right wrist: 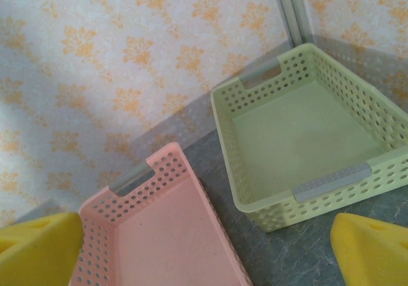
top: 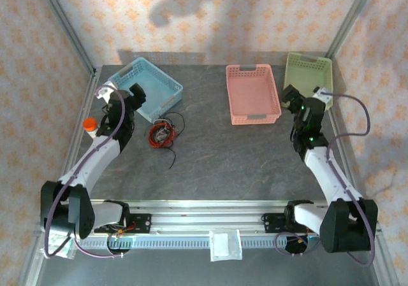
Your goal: Untangle the cables
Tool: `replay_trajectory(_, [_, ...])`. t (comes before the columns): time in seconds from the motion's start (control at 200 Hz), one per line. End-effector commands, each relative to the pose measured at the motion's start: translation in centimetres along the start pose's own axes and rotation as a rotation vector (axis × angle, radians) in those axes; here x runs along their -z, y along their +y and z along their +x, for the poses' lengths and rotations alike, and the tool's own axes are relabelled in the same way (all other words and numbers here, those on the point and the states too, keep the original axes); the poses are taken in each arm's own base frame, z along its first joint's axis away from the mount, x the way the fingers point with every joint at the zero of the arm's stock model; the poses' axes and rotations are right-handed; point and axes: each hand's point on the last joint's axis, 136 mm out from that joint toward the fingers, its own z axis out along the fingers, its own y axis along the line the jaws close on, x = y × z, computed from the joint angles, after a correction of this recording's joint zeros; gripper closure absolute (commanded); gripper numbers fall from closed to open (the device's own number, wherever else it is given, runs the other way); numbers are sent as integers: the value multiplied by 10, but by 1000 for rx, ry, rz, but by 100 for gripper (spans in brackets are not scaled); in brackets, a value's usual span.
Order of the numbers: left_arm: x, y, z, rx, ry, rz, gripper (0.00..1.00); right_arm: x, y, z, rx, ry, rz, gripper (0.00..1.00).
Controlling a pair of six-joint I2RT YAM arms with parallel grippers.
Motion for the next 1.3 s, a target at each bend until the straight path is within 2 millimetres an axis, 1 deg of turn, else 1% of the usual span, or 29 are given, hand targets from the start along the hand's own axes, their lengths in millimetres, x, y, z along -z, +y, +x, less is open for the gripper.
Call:
replay_trajectory(0.0, [-9,-20,25,-10,168,54,1,-6,7,32,25,193,-18,0])
replay_trajectory(0.015, [-12,-23,27,-12,183,59,1,-10,9,37,29,226,-28,0])
replay_trajectory(0.065, [-19,-35,31,-19,221,79,1,-16,17,48,30,296,-51,0])
replay_trajectory(0.11, [-26,-44,36,-29,252,86,1,-20,24,53,40,338,-69,0])
replay_trajectory(0.28, [-52,-70,58,-65,343,89,1,-39,32,77,133,473,5,5])
replay_trajectory(0.34, [-65,-77,64,-84,379,63,0,-42,37,86,180,503,26,5])
replay_trajectory(0.35, [-69,-77,69,-89,392,54,1,-42,37,88,187,506,31,6])
replay_trajectory(0.391, [-77,-79,76,-107,419,31,1,-44,41,93,211,519,41,7])
replay_trajectory(0.461, [-92,-86,81,-129,442,-3,0,-44,46,102,245,540,54,8])
replay_trajectory(0.481, [-96,-88,84,-108,448,-14,0,-44,47,104,253,543,59,9])
replay_trajectory(0.506, [-99,-94,81,-102,446,-13,1,-44,49,107,262,547,60,9])
replay_trajectory(0.516, [-105,-92,88,-106,458,-26,1,-44,50,108,265,548,60,10])
replay_trajectory(0.541, [-111,-93,92,-103,465,-38,1,-43,53,110,272,550,59,10])
replay_trajectory(0.611, [-126,-99,98,-97,479,-59,0,-40,59,114,284,552,51,11])
replay_trajectory(0.646, [-133,-99,102,-96,489,-81,1,-39,61,116,285,554,49,11])
replay_trajectory(0.651, [-135,-101,100,-93,484,-78,1,-39,62,116,285,554,48,11])
replay_trajectory(0.676, [-141,-103,102,-93,488,-86,1,-38,63,116,284,554,46,11])
replay_trajectory(0.736, [-152,-107,106,-92,495,-97,1,-36,64,118,281,557,44,11])
replay_trajectory(0.741, [-153,-109,104,-89,489,-92,0,-36,63,119,282,558,44,11])
replay_trajectory(0.746, [-154,-108,107,-91,493,-97,0,-36,63,118,280,558,44,11])
replay_trajectory(0.801, [-163,-117,106,-87,479,-85,0,-35,63,119,279,560,44,11])
replay_trajectory(0.861, [-173,-122,106,-84,466,-91,1,-35,61,120,277,561,52,11])
replay_trajectory(0.961, [-188,-120,110,-93,457,-137,1,-33,60,119,279,555,57,11])
replay_trajectory(1.076, [-204,-122,122,-96,470,-143,3,-32,58,119,279,557,61,11])
replay_trajectory(1.167, [-214,-126,134,-93,479,-118,7,-30,56,120,278,564,69,12])
replay_trajectory(1.267, [-221,-123,143,-96,488,-124,15,-25,52,120,281,562,76,12])
replay_trajectory(1.297, [-223,-122,146,-98,492,-129,19,-24,51,119,280,560,77,12])
